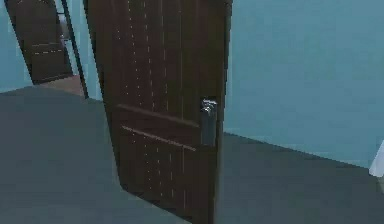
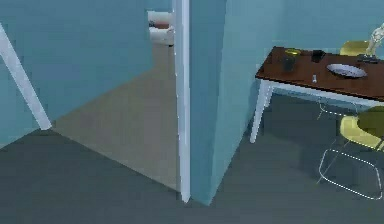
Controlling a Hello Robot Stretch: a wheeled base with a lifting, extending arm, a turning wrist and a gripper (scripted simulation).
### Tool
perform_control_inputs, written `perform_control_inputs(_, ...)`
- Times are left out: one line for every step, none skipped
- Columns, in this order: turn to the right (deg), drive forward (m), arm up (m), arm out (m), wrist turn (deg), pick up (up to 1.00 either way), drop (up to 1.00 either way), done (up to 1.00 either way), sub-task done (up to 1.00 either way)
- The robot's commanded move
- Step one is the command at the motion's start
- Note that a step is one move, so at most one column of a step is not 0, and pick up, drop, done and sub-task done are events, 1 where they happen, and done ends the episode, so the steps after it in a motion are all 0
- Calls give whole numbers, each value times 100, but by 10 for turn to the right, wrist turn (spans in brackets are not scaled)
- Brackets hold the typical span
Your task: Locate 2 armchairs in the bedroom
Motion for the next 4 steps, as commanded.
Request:
perform_control_inputs(-450,0,0,0,0,0,0,0,0)
perform_control_inputs(-90,0,0,0,0,0,0,0,0)
perform_control_inputs(0,100,0,0,0,0,0,0,0)
perform_control_inputs(0,50,0,0,0,0,0,0,0)
